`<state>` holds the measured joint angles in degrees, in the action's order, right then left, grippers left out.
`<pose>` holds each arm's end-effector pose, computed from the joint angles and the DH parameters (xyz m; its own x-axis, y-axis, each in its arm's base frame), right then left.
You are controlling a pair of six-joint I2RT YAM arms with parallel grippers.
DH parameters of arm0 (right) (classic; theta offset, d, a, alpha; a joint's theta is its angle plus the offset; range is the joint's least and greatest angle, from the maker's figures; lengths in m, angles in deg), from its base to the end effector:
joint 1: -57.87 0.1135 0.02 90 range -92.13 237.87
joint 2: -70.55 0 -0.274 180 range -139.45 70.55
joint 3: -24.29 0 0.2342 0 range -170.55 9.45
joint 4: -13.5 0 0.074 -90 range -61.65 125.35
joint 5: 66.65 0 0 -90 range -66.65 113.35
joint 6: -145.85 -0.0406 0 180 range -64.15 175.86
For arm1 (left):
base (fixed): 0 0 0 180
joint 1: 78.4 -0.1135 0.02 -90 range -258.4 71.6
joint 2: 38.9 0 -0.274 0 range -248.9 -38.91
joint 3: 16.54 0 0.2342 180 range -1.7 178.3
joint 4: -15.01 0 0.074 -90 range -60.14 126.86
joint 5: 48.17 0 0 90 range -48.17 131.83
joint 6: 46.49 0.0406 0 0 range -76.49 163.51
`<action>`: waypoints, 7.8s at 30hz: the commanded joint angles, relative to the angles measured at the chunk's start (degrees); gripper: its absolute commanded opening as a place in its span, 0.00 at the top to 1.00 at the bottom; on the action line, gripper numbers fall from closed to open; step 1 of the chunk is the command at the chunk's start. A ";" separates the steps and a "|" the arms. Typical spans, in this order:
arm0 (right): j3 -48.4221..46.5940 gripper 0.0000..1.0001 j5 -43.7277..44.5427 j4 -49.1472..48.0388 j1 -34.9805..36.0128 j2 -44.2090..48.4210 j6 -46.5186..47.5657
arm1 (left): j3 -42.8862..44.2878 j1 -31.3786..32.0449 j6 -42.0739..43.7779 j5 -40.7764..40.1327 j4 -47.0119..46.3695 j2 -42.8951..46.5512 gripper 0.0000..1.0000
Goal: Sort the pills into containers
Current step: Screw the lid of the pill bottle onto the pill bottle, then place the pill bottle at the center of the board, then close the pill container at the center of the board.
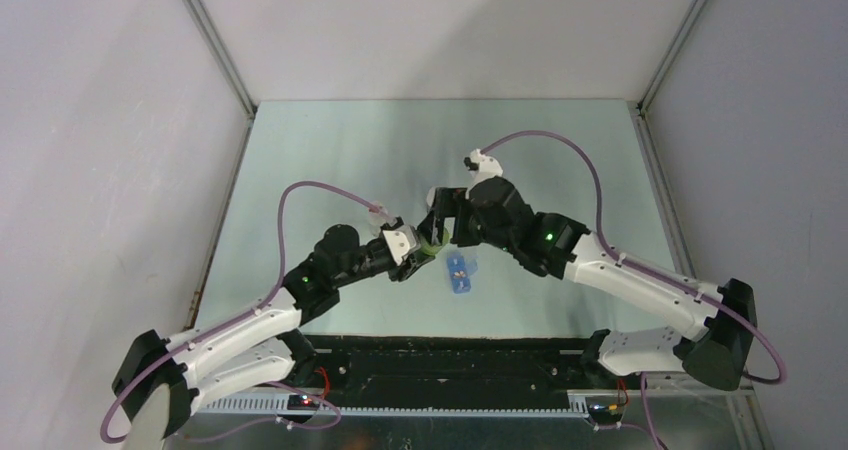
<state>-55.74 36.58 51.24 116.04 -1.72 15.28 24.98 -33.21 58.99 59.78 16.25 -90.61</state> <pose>0.1487 0.2219 0.3494 -0.6701 0.1210 -0.7324 -0.3774 0.7940 0.4765 0.1258 -0.1444 0.2648 0.1024 0.2572 -0.9609 0.8929 0.4021 0.2028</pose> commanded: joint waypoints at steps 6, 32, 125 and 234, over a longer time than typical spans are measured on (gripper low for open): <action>-1.99 0.08 -28.08 2.71 -8.32 4.52 25.28 | 0.76 0.18 0.39 2.41 -2.84 1.22 1.00; -2.04 0.56 -23.88 -2.49 -5.29 1.25 33.15 | 2.51 0.23 0.25 8.79 -2.02 0.35 1.00; -5.30 0.58 -8.27 4.55 -2.69 -5.07 7.07 | -0.31 0.28 -0.71 0.06 -4.45 3.35 0.43; 28.63 0.62 -22.79 -17.98 -21.26 -9.97 -0.38 | 4.76 4.08 -71.59 -20.78 -23.03 -43.58 0.57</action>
<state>-27.09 16.71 36.27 94.88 -11.14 15.30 27.58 -29.38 -10.89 38.25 -4.60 -133.12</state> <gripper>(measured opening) 0.371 0.443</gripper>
